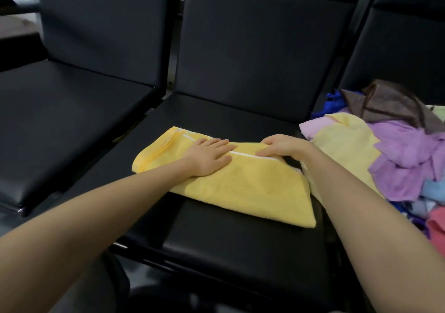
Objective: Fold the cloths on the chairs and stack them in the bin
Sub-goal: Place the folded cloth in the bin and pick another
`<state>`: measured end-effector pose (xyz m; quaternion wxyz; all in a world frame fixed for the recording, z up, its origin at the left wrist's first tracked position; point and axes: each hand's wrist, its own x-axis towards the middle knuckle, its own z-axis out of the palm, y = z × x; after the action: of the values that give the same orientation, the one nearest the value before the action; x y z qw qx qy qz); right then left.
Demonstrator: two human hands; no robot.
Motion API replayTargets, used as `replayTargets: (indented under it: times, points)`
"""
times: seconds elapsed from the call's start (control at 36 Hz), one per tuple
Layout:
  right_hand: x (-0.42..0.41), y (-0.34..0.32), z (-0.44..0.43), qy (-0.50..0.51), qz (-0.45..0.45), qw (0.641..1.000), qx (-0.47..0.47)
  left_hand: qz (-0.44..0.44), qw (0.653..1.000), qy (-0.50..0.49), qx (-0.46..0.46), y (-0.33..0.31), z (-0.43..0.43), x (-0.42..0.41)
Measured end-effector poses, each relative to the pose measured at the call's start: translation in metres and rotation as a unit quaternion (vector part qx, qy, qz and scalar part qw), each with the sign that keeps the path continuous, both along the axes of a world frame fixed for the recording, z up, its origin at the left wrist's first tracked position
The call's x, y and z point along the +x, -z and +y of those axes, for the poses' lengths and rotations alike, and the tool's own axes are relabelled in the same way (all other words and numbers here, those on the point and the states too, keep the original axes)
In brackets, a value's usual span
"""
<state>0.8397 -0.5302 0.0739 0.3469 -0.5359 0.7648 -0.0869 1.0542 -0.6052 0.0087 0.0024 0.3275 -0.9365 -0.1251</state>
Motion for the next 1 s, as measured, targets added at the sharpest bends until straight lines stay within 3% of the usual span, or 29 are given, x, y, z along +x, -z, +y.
replayTargets:
  times: [0.08,0.14,0.19,0.25,0.33,0.39,0.42,0.5,0.58,0.72,0.81,0.89,1.0]
  points:
    - [-0.003,-0.002,0.003,0.019,0.202,0.976,-0.078,0.007,1.0,-0.002,0.0,0.0,0.0,0.0]
    - [-0.004,-0.008,0.006,0.011,0.377,0.919,-0.117,0.012,1.0,-0.01,0.005,0.0,-0.001,0.0]
    - [-0.011,-0.008,0.008,0.003,0.461,0.878,-0.126,0.018,1.0,-0.019,0.012,0.001,-0.001,0.001]
    - [-0.019,-0.006,0.014,0.034,0.418,0.896,-0.145,0.036,0.999,-0.026,0.02,-0.001,-0.002,0.001]
    - [-0.02,-0.003,0.032,0.048,0.219,0.959,-0.174,0.109,0.991,-0.043,0.067,-0.005,-0.003,0.002]
    - [-0.015,-0.002,0.043,0.016,0.091,0.989,-0.116,0.161,0.979,-0.059,0.106,-0.01,-0.006,0.002]
    - [-0.012,-0.003,0.047,-0.013,0.072,0.996,-0.056,0.171,0.976,-0.072,0.117,-0.014,-0.007,0.002]
    - [-0.006,-0.001,0.052,-0.051,0.107,0.991,0.055,0.089,0.986,-0.113,0.079,-0.026,-0.017,0.007]
    - [-0.01,0.001,0.05,-0.034,0.161,0.985,0.052,-0.057,0.991,-0.111,0.037,-0.04,-0.033,0.019]
    - [-0.014,-0.011,0.05,-0.045,0.151,0.986,0.057,-0.172,0.978,-0.113,0.045,-0.062,-0.052,0.042]
    - [-0.016,-0.015,0.049,-0.011,0.129,0.991,-0.018,-0.131,0.986,-0.098,0.034,-0.071,-0.056,0.047]
    - [-0.017,-0.011,0.043,0.097,0.097,0.979,-0.147,-0.036,0.991,-0.129,0.019,-0.071,-0.062,0.049]
    - [-0.006,-0.003,0.03,0.181,0.165,0.939,-0.24,-0.009,0.98,-0.185,-0.079,-0.053,-0.063,0.041]
